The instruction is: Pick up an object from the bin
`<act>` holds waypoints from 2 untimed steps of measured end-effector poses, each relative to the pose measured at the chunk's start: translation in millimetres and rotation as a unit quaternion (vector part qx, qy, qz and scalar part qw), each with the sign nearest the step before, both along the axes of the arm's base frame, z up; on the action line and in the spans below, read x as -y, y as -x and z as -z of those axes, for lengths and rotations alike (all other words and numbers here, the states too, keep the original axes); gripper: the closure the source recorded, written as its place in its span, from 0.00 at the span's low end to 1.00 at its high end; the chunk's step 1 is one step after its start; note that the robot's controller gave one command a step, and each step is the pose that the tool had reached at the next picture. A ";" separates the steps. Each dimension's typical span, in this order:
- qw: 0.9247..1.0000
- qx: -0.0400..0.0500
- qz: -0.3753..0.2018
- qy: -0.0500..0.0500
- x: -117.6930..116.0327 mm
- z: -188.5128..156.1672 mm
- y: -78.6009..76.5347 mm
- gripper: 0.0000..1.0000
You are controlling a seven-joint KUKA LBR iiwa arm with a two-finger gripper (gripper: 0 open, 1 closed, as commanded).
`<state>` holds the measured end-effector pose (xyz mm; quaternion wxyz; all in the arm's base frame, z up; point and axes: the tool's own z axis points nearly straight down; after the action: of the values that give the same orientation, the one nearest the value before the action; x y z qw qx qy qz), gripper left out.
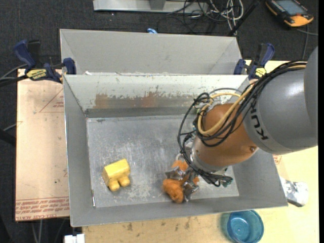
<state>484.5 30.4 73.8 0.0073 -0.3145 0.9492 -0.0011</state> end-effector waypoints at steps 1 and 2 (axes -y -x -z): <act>1.000 0.000 0.000 0.000 0.0 0.0 0.0 1.00; 1.000 -0.003 0.000 0.000 -0.1 -3.7 1.3 1.00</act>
Offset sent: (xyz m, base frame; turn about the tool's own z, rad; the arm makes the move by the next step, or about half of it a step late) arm 0.0002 0.0000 0.0563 0.0000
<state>483.2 30.5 77.5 0.0045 -0.3143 0.9493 -0.0002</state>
